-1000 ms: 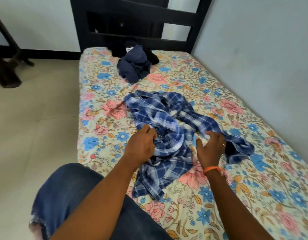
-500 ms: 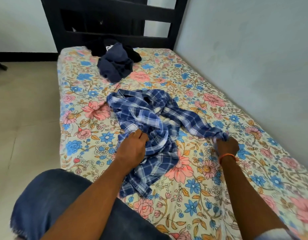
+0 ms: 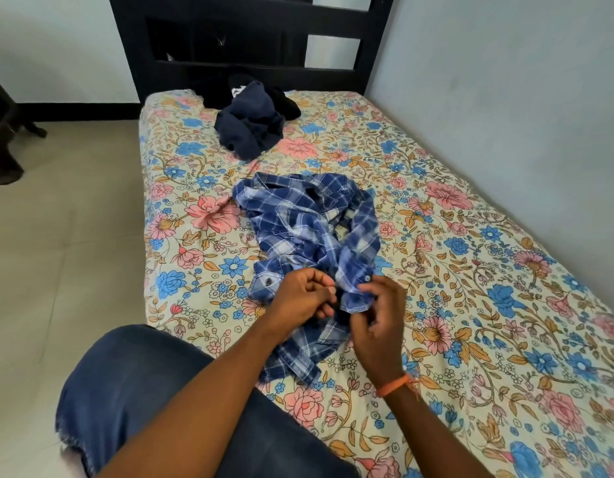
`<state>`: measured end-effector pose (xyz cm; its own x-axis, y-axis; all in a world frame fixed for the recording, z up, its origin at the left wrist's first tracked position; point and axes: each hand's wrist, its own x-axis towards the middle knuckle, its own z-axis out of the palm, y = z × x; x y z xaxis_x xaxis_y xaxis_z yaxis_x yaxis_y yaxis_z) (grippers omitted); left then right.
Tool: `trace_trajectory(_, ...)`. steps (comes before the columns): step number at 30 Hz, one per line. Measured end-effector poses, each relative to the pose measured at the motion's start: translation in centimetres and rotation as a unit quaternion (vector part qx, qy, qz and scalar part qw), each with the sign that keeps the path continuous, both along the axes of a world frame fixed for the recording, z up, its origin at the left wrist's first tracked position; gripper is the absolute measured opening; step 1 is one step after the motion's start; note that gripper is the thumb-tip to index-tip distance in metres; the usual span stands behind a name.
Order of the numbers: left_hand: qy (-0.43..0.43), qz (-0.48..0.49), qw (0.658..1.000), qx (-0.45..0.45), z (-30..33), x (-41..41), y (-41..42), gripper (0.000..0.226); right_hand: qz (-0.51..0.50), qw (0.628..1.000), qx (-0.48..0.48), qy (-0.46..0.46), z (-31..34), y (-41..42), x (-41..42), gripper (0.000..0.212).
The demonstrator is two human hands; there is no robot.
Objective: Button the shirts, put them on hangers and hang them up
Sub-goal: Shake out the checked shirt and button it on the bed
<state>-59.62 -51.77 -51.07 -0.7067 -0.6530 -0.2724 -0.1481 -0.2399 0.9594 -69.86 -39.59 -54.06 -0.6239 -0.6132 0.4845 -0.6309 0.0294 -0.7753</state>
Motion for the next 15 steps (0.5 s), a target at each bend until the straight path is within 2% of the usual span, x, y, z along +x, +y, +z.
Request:
trace_trajectory(4,-0.053,-0.033,0.996,-0.059,-1.1,-0.1,0.1,0.013,-0.003,0.991,0.009,-0.130,1.8,1.0,-1.5,0.046)
trace_trajectory(8,-0.091,-0.093,0.966,-0.222,-1.2,-0.4,1.6,0.039,0.092,0.934,0.077,-0.335,2.9,1.4,-2.3,0.039)
trace_trajectory(10,-0.111,-0.085,0.939,-0.313,-1.3,-0.4,1.8,0.050,0.124,0.920,0.107,-0.356,2.5,1.8,-2.7,0.039)
trace_trajectory(12,-0.123,-0.055,0.931,-0.340,-1.5,-0.5,1.8,0.055,0.111,0.916,0.104,-0.371,2.3,2.0,-3.0,0.040)
trace_trajectory(15,-0.140,-0.051,0.912,-0.383,-2.1,-0.9,1.6,0.032,0.075,0.922,0.092,-0.368,2.5,2.3,-3.5,0.037)
